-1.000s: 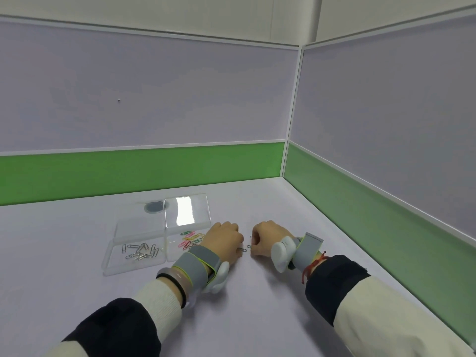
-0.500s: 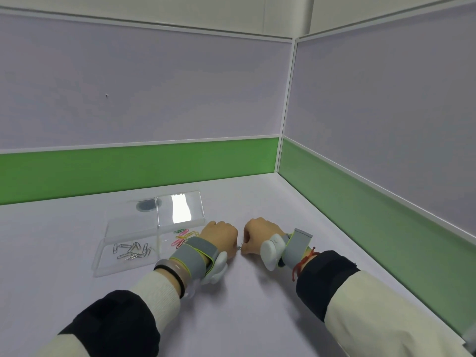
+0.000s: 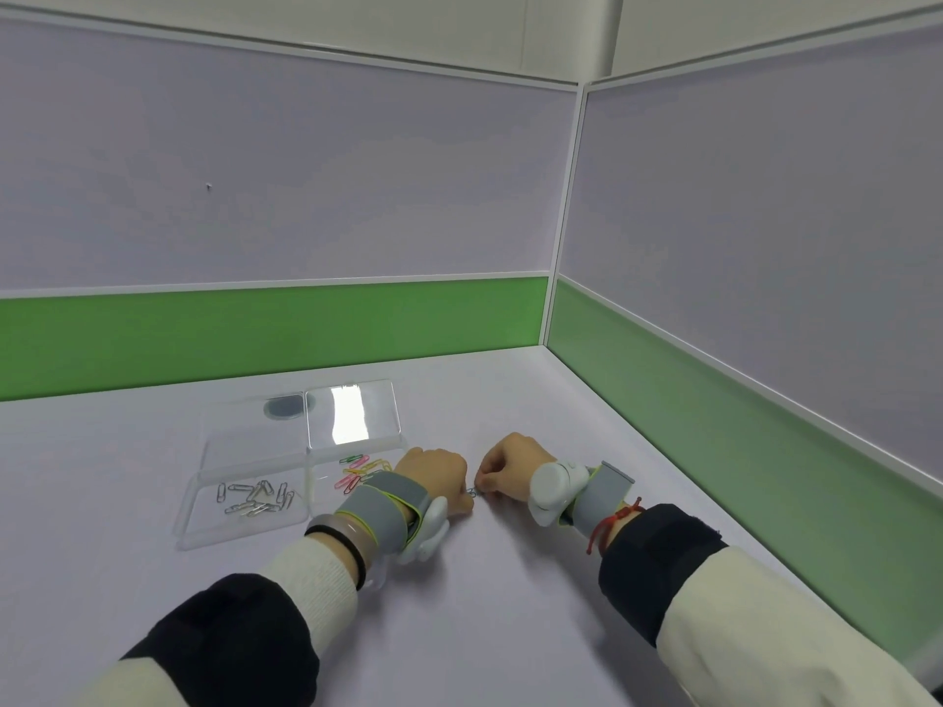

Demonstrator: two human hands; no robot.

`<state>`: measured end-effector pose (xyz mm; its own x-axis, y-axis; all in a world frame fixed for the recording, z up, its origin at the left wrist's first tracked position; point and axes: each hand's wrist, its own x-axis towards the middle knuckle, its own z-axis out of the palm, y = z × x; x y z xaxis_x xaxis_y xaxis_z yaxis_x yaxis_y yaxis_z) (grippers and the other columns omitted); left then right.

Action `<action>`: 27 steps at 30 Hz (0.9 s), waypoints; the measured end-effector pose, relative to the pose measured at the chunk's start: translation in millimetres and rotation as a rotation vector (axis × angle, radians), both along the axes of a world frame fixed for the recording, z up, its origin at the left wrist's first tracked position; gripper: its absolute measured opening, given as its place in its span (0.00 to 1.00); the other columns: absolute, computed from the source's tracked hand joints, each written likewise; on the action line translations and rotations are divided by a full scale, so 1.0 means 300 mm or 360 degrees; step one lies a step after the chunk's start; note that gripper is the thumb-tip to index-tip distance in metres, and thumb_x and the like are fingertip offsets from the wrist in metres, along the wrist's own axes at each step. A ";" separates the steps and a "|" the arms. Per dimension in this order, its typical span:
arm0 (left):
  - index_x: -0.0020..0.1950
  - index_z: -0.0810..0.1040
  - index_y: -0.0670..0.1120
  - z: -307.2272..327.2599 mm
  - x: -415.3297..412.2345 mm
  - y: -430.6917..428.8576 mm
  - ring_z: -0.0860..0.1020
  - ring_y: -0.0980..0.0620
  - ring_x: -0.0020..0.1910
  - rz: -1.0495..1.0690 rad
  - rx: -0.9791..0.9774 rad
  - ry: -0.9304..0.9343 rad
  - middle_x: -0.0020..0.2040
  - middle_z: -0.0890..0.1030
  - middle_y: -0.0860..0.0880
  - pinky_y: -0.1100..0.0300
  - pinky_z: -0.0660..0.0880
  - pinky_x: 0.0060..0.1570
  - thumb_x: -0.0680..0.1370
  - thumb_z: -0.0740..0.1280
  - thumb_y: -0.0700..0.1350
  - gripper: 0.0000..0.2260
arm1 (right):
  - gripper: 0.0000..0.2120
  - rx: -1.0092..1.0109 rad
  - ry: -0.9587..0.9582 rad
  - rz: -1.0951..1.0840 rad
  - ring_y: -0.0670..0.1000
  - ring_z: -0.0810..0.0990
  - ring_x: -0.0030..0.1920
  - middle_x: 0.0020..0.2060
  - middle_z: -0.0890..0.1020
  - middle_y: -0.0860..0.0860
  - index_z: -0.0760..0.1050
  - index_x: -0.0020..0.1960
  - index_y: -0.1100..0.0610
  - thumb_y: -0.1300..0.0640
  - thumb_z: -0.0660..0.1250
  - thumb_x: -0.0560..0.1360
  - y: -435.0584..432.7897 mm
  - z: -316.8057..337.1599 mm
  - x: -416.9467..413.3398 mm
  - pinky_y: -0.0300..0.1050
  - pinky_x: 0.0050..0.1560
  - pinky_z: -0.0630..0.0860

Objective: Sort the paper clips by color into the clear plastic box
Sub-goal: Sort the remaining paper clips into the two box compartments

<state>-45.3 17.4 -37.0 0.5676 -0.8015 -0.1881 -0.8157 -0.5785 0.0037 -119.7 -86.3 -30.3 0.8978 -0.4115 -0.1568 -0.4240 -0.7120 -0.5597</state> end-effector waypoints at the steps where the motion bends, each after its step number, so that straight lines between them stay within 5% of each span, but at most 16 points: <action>1: 0.41 0.76 0.47 -0.001 0.000 0.000 0.78 0.43 0.51 0.0000 -0.0026 0.0015 0.51 0.81 0.44 0.57 0.68 0.60 0.76 0.60 0.46 0.08 | 0.09 0.0000 0.0002 -0.0001 0.43 0.71 0.29 0.26 0.75 0.45 0.83 0.44 0.64 0.64 0.64 0.70 0.003 -0.002 0.002 0.37 0.34 0.70; 4: 0.55 0.80 0.44 -0.002 0.004 0.011 0.78 0.42 0.57 0.0040 -0.0095 0.0044 0.57 0.81 0.44 0.57 0.72 0.56 0.77 0.60 0.44 0.12 | 0.09 -0.0028 -0.0008 -0.0019 0.45 0.72 0.29 0.29 0.78 0.49 0.83 0.44 0.64 0.65 0.64 0.70 0.012 -0.008 0.011 0.41 0.40 0.72; 9: 0.56 0.81 0.44 0.000 0.015 0.023 0.80 0.41 0.56 0.0091 -0.0194 0.0123 0.57 0.81 0.43 0.56 0.76 0.53 0.77 0.63 0.44 0.11 | 0.08 -0.0016 0.0006 -0.0021 0.47 0.72 0.30 0.30 0.77 0.50 0.83 0.42 0.63 0.65 0.64 0.70 0.017 -0.016 0.021 0.42 0.40 0.72; 14: 0.56 0.78 0.44 -0.024 0.020 0.036 0.77 0.41 0.57 0.0089 -0.0306 0.0147 0.58 0.80 0.43 0.57 0.72 0.50 0.77 0.63 0.45 0.10 | 0.17 0.0048 -0.0036 -0.0025 0.43 0.69 0.27 0.25 0.75 0.47 0.72 0.24 0.52 0.64 0.63 0.70 0.018 -0.029 0.019 0.37 0.34 0.69; 21: 0.56 0.78 0.43 -0.019 0.025 0.040 0.77 0.42 0.57 0.0040 -0.0338 0.0159 0.58 0.80 0.43 0.54 0.73 0.55 0.78 0.63 0.45 0.10 | 0.15 0.0076 -0.0120 -0.0006 0.44 0.70 0.27 0.26 0.76 0.47 0.74 0.28 0.53 0.64 0.62 0.71 0.016 -0.028 0.011 0.40 0.39 0.71; 27: 0.51 0.79 0.45 -0.003 0.044 0.054 0.78 0.44 0.53 0.0149 -0.0696 0.0274 0.54 0.82 0.46 0.55 0.74 0.51 0.77 0.62 0.44 0.08 | 0.09 0.0226 -0.0445 -0.0282 0.44 0.72 0.24 0.28 0.76 0.48 0.79 0.42 0.59 0.66 0.61 0.73 -0.035 0.028 -0.003 0.28 0.20 0.67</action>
